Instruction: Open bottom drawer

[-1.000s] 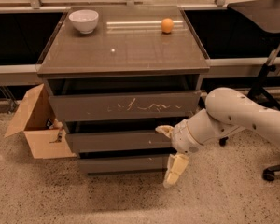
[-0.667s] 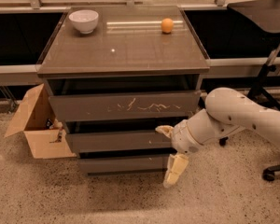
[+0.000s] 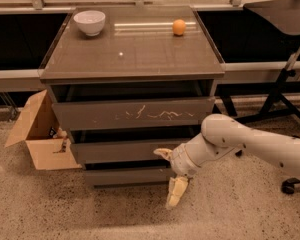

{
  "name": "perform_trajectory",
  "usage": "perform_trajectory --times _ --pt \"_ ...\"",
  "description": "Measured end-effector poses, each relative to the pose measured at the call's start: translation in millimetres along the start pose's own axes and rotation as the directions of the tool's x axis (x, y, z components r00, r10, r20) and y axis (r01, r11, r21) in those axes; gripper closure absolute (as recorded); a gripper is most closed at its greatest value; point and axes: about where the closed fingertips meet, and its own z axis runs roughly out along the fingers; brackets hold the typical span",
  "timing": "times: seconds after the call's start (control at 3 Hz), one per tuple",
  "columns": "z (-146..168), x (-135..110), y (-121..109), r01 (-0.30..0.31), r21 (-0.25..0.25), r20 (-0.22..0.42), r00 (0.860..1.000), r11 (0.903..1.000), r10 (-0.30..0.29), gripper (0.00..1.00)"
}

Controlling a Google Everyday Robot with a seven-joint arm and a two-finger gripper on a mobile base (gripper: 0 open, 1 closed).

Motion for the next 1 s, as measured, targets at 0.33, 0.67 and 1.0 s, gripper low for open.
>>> perform_trajectory --times 0.33,0.67,1.0 --pt "34 17 -4 0.013 -0.005 0.009 1.0 0.9999 -0.013 0.0" --pt "69 43 -10 -0.004 -0.007 0.07 0.998 1.0 0.004 0.0" --pt "90 66 -15 -0.027 -0.004 0.131 0.991 0.9996 0.027 0.0"
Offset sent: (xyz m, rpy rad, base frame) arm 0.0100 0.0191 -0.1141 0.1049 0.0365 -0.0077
